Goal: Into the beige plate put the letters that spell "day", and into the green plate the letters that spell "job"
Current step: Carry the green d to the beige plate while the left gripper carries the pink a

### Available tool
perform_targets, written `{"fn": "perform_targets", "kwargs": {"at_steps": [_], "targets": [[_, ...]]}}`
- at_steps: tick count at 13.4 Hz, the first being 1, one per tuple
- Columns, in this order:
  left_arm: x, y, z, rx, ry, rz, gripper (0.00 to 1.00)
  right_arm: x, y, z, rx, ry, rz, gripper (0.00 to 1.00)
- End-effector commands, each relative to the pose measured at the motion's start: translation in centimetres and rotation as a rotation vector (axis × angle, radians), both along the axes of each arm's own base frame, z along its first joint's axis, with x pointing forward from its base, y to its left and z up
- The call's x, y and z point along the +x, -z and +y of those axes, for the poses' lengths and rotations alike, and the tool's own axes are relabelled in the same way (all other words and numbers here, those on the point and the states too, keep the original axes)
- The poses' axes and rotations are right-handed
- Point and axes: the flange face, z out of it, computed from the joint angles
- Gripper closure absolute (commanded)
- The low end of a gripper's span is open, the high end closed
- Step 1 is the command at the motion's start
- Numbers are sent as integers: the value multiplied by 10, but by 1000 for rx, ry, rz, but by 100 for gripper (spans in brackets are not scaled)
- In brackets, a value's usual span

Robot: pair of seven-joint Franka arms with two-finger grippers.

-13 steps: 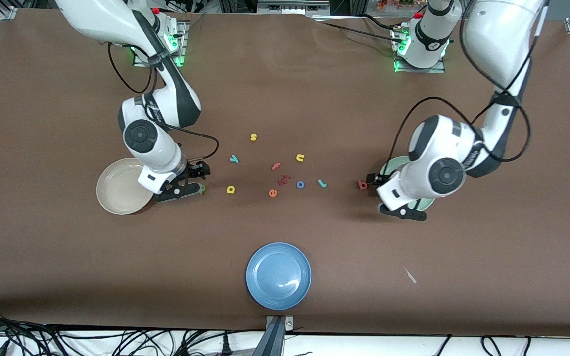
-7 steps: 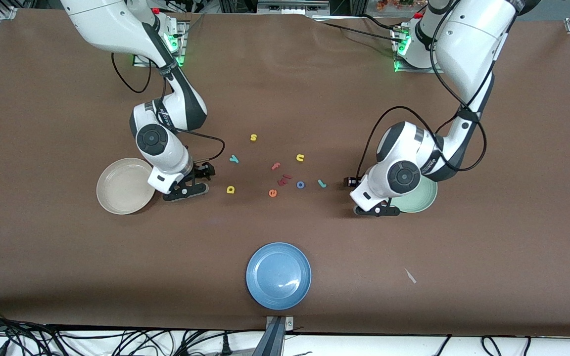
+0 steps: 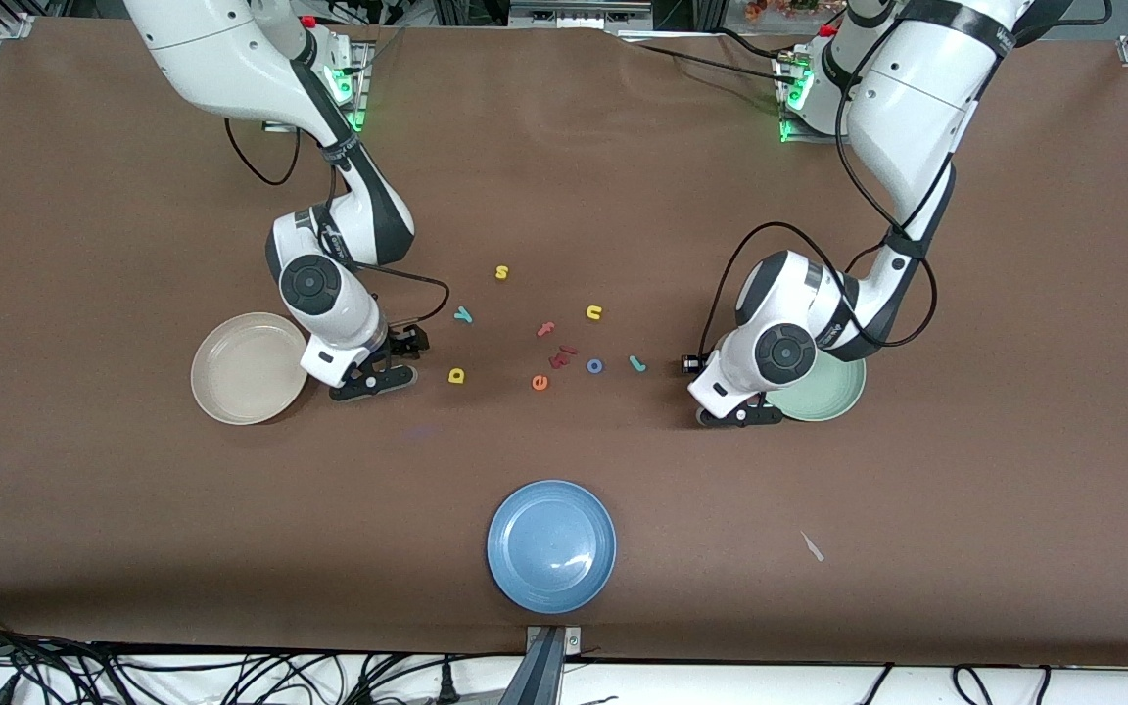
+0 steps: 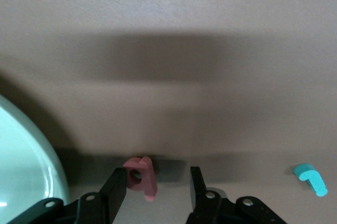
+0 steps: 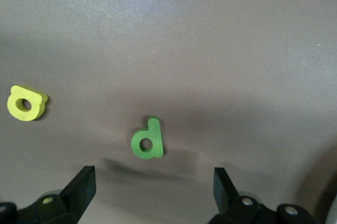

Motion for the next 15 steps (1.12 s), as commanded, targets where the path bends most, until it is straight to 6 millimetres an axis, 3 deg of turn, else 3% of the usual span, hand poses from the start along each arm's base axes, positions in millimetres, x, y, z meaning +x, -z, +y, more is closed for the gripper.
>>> {"fn": "perform_targets", "kwargs": {"at_steps": [1,5,7,9,11,13,15], "targets": [[-4,4,8,7,-20,3,44,4,4,8,18,6,-10,2],[-6,9,16,18,-29,14,45,13,11,11,18,4,-13,8],[-4,11,25,23,-41,16,60,13,11,11,18,4,-13,12],[-3,8,24,21,-41,12,85,13,13,10,18,5,-10,20],[-2,4,25,21,-44,7,95,13,14,10,17,5,-8,28],[2,-12,24,19,-56,-10,95,13,14,9,17,5,-8,38],[9,-49,24,30,-114,-28,95,13,16,8,17,9,-5,45]]}}
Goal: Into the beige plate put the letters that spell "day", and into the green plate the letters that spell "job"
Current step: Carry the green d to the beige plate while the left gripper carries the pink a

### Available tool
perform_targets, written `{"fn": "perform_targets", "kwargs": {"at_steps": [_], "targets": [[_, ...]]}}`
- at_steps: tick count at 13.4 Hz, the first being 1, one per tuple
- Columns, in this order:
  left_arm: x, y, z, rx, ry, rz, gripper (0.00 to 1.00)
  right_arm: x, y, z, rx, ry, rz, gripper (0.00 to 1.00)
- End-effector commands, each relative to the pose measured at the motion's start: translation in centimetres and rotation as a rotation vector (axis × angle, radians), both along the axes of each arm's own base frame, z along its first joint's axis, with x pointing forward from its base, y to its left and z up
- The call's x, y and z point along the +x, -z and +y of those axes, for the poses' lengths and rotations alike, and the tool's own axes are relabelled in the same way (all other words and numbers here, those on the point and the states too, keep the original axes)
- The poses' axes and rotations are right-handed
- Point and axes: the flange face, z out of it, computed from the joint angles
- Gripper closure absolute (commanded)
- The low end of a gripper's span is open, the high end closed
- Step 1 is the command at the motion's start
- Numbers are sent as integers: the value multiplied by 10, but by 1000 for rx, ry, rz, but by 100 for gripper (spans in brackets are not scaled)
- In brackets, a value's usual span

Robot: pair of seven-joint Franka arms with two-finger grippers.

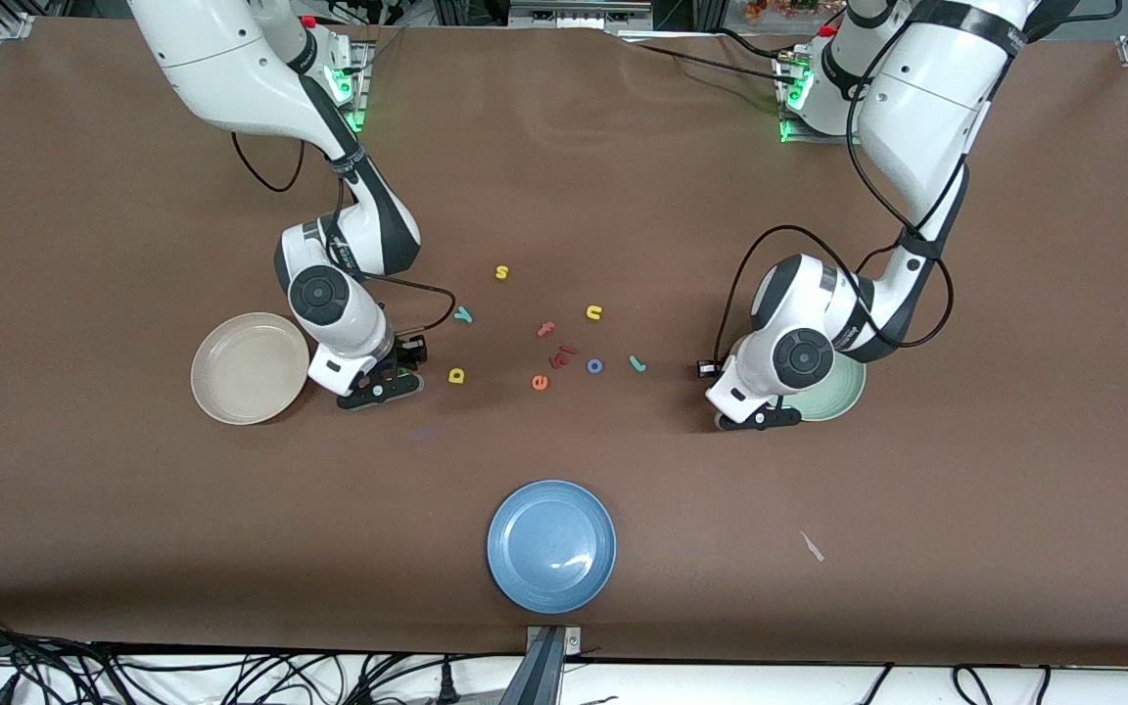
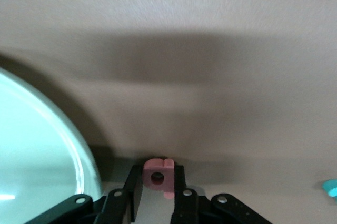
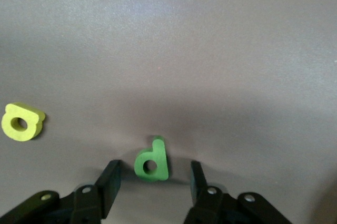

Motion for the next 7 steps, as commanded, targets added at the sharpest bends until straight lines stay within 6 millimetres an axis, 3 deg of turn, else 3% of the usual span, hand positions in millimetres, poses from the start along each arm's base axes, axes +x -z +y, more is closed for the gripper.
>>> {"fn": "perform_targets", "kwargs": {"at_steps": [1,3,5,6,7], "targets": [[11,-64,1,5,-78,-48,94,4,8,2,13,12,3,48],[23,-91,19,12,-93,-41,93,4,7,2,18,18,5,58],[28,-94,55,29,-42,10,92,7,4,3,43,48,7,68],[33,-93,85,36,16,8,92,8,3,6,45,46,8,72],[33,-84,104,31,56,23,92,9,3,5,45,50,7,76]]}}
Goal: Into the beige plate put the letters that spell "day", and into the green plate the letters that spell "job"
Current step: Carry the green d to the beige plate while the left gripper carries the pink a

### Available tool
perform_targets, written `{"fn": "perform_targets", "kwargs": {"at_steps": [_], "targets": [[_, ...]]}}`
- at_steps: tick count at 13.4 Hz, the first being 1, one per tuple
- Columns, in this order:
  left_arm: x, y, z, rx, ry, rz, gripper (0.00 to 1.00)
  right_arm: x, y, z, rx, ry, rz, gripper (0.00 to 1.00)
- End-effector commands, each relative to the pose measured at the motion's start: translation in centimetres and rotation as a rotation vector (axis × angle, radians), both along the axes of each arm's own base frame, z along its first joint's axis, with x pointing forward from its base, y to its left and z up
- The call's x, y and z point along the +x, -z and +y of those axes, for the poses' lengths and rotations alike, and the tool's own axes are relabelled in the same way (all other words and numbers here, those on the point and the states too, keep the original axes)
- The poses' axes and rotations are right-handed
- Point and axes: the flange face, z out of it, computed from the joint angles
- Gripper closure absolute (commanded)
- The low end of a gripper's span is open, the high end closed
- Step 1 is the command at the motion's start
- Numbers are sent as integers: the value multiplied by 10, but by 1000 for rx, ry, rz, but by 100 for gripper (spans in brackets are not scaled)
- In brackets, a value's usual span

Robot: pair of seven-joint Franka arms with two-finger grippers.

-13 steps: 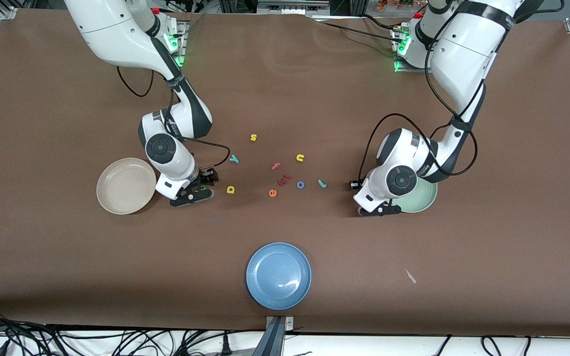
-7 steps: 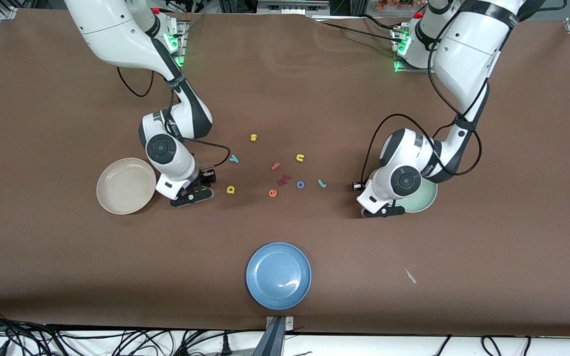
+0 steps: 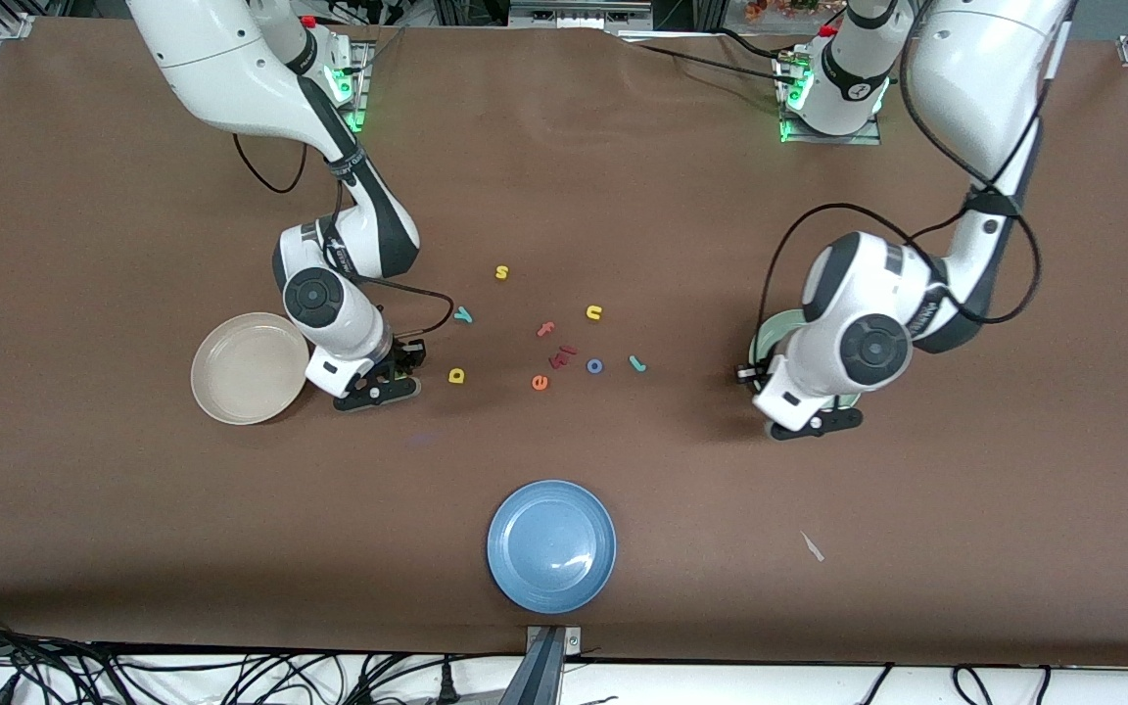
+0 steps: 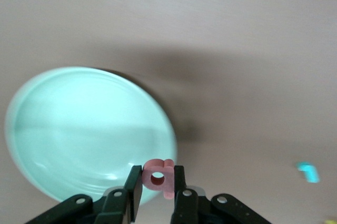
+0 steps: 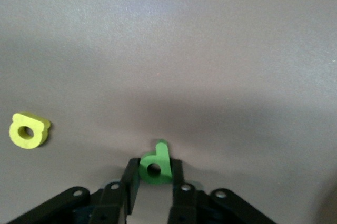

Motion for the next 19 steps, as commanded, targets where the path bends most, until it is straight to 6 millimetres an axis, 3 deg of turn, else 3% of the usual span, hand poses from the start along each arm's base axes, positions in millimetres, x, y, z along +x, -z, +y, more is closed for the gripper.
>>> {"fn": "perform_targets", "kwargs": {"at_steps": [1,3,4,8,9,11,13,14,17,19], "targets": [[1,20,55,-17,116,49,91,4,5,7,20,7,5,76],[-6,55,61,-40,180,108,86,4,5,7,20,7,5,81],[-8,63,62,-34,186,119,86,5,4,6,19,6,4,86],[-12,92,65,-26,192,144,82,28,-37,-10,-4,31,90,90],[-13,95,67,-25,189,144,75,27,-45,-16,-3,29,89,90],[-12,89,68,-22,186,138,3,28,-60,-42,-20,-5,108,90],[-8,72,62,-15,165,122,0,26,-67,-89,-37,-81,103,90],[-4,54,52,-3,139,102,0,25,-76,-111,-39,-110,96,90],[0,18,-12,20,3,45,0,11,-84,-157,-45,-129,95,90],[-6,21,-66,55,-106,32,0,2,-70,-183,-54,-169,57,90]]}}
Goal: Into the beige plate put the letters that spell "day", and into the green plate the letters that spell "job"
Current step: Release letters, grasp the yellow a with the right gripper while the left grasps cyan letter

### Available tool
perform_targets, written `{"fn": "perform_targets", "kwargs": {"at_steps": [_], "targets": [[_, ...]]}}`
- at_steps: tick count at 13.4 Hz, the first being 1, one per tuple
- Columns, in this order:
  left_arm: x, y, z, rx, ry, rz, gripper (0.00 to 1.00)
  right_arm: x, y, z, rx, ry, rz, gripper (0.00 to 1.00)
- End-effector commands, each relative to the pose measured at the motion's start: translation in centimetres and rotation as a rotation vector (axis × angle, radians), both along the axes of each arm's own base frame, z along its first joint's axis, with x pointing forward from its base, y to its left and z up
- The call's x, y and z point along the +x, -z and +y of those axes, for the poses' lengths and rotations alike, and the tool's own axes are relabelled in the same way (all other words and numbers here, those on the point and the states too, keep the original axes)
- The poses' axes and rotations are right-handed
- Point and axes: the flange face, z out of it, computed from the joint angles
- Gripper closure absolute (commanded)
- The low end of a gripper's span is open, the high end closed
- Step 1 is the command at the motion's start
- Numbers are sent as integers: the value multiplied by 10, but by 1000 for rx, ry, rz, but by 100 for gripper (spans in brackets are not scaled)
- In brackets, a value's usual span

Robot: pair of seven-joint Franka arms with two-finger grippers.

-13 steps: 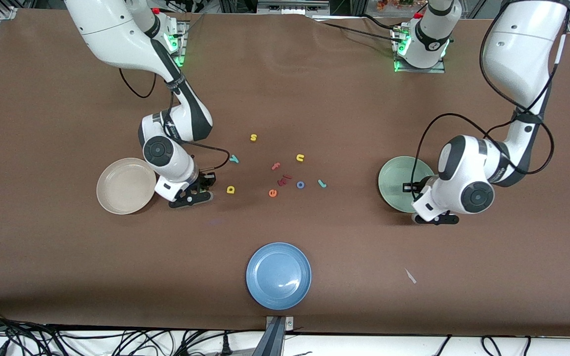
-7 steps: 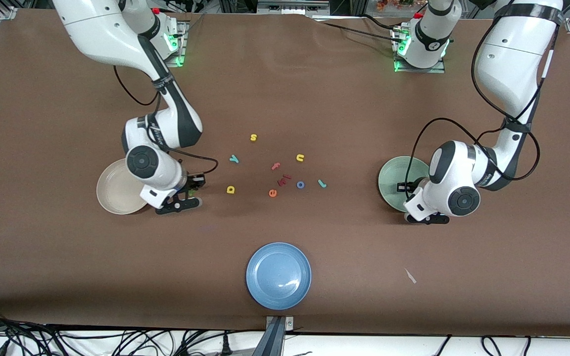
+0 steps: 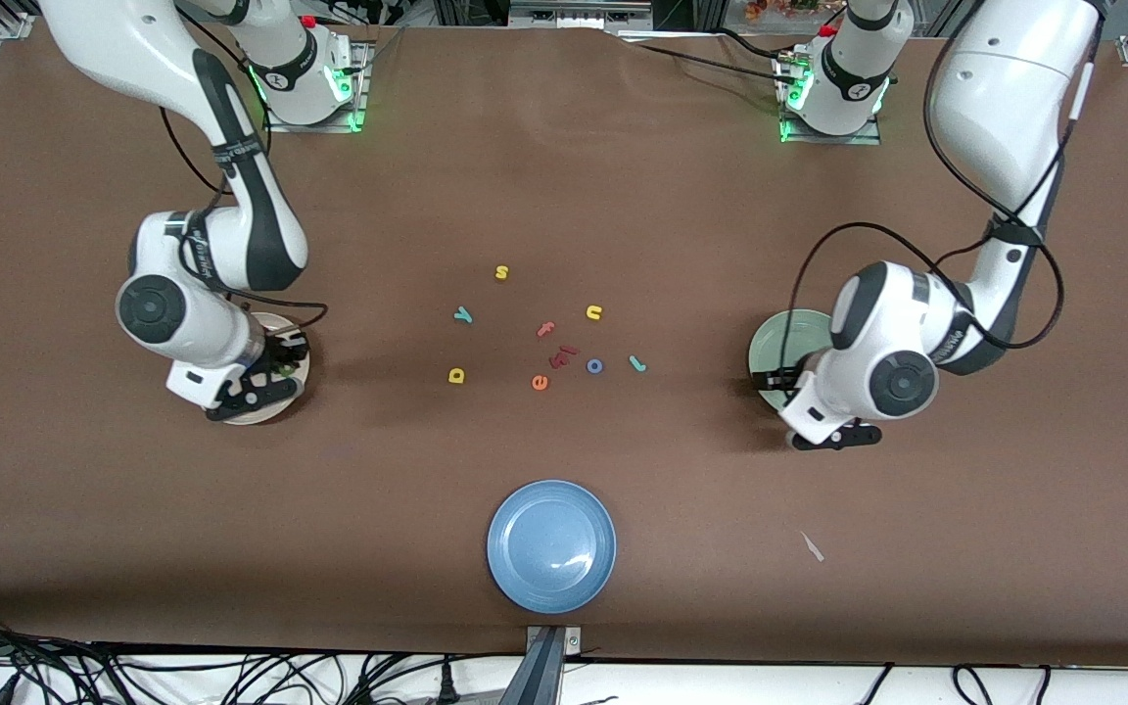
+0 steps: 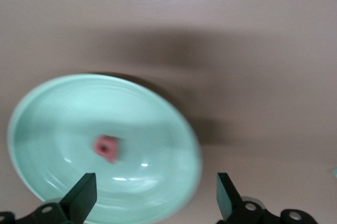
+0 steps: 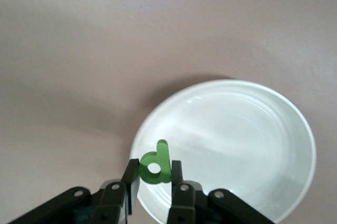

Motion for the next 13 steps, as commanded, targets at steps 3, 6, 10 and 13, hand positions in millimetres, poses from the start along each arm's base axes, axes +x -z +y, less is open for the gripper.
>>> {"fn": "perform_targets", "kwargs": {"at_steps": [3,6,10,13], "targets": [[-20,20,-109,70,-215,-16,0,-30,24,-30,24,-97,-90,89],[-33,29,-150,31,-265,-82,0,-26,23,-31,24,-94,-92,0],[-41,60,-175,-23,-344,-80,22,-13,2,-7,64,-10,-14,0],[-45,69,-180,-18,-357,-75,33,-10,1,45,125,126,-11,0]]}}
